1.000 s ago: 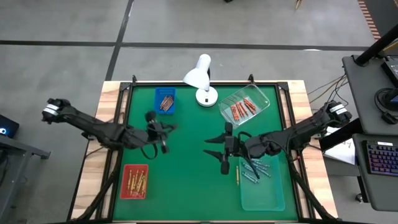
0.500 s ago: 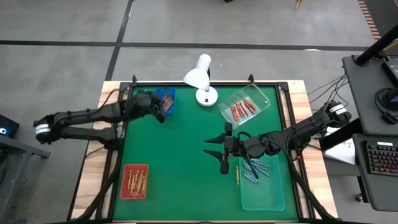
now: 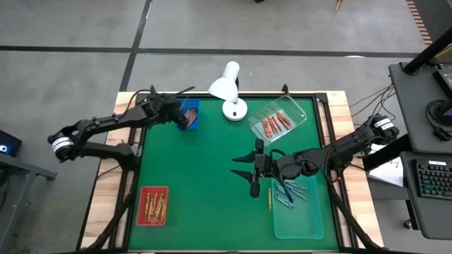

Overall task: Sort crayons
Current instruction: Put the brown crayon into the blue bin, then put the yellow crayon into the red bin

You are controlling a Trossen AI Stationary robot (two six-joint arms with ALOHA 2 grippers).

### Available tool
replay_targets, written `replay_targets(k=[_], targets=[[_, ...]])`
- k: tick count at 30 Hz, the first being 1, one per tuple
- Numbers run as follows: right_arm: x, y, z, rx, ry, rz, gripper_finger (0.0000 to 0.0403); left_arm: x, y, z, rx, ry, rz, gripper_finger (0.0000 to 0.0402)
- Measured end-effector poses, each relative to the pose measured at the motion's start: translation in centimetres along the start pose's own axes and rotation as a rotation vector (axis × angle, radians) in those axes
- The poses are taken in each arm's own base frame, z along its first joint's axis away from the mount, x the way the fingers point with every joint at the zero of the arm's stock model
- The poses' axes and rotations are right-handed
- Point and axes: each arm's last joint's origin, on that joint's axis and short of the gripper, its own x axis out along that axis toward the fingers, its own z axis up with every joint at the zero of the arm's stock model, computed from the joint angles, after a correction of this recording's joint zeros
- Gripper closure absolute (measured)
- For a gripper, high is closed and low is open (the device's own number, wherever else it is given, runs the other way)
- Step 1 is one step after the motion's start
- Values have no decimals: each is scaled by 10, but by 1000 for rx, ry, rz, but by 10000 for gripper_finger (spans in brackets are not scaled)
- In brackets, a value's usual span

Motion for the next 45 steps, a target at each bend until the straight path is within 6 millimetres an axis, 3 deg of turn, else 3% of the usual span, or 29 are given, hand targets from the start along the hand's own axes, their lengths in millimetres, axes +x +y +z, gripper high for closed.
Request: replay_targets(k=[13,21,27,33,45], targets=[[0,0,-4,21,38,-5,245,12,-5,16,37,74,10,357],[0,0,-6,59,54,-8,245,5,-6,18,32,50,0,352],[0,-1,-10,152,95,-18,245,-19,-20,17,38,-27,-70,354],[2,-8,-16,222,149,-54,245,-52,-48,7,69,-140,-194,354],[17,-15,-16,215,419,-178,246,-116,-103,-25,186,-345,-255,354]])
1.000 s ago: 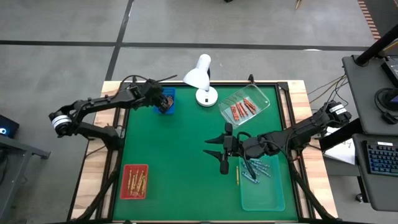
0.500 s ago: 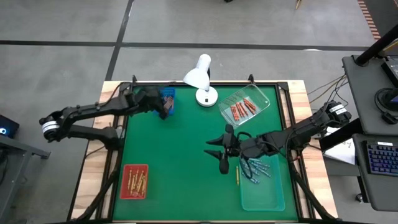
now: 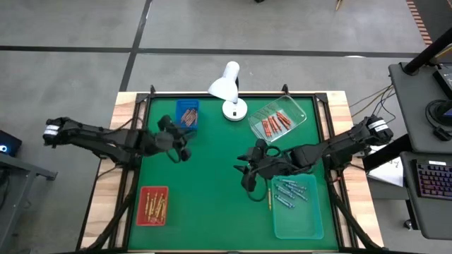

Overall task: Sort crayons
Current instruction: Put the yellow crayon into the red bin

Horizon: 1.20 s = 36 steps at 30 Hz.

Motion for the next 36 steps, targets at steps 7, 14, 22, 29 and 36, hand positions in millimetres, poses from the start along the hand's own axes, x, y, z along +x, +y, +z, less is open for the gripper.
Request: replay_targets(k=[7,14,22,29,36], targets=[[15,11,7,-83,196,-113,246,-28,-31,-9,76,-69,-80,354],[33,21,4,-124,471,-195,246,-45,-40,-6,123,-141,-80,354],[56,31,-15,-144,795,-218,246,-45,-40,-5,123,-144,-76,354],[74,34,-36,-152,1028,-239,246,-45,-40,-5,123,-144,-76,354],[85,35,-56,-119,1216,-229,246,-45,-40,-5,123,-144,-75,354]])
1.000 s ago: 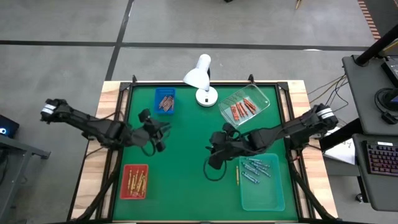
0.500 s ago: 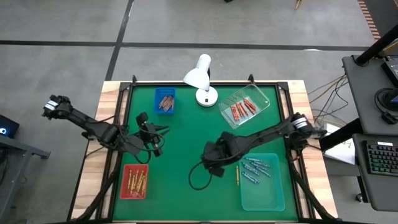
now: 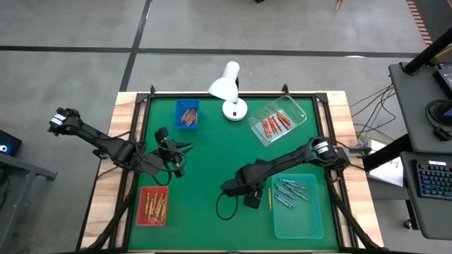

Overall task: Sort crayons
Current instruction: Put the yellow crayon into the red bin

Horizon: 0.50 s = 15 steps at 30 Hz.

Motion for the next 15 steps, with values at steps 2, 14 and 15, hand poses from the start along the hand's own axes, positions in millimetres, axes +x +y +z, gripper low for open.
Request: replay_targets(k=[2,14,15], targets=[[5,3,-1,-2,50,22,246,0,0,0,0,0,0,354],[18,10,-9,-20,154,-18,329,0,0,0,0,0,0,354],[18,10,-9,-24,157,-19,345,0,0,0,0,0,0,354]])
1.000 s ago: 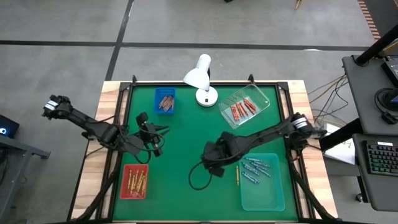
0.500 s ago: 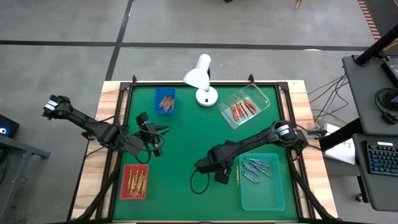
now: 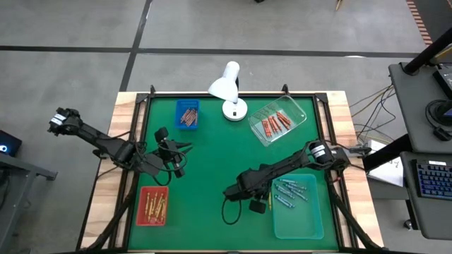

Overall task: Sort crayons
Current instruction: Put the yellow crayon into the red bin

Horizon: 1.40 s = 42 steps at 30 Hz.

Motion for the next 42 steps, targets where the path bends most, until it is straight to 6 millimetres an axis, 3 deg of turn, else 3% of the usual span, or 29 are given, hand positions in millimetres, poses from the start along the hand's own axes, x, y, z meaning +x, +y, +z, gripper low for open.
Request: replay_targets(k=[3,5,42], targets=[[0,2,-2,-26,0,-1,385,0,0,0,0,0,0,354],[2,3,-2,-32,4,1,390,0,0,0,0,0,0,354],[26,11,3,-71,36,-15,394,0,0,-1,2,2,1,354]])
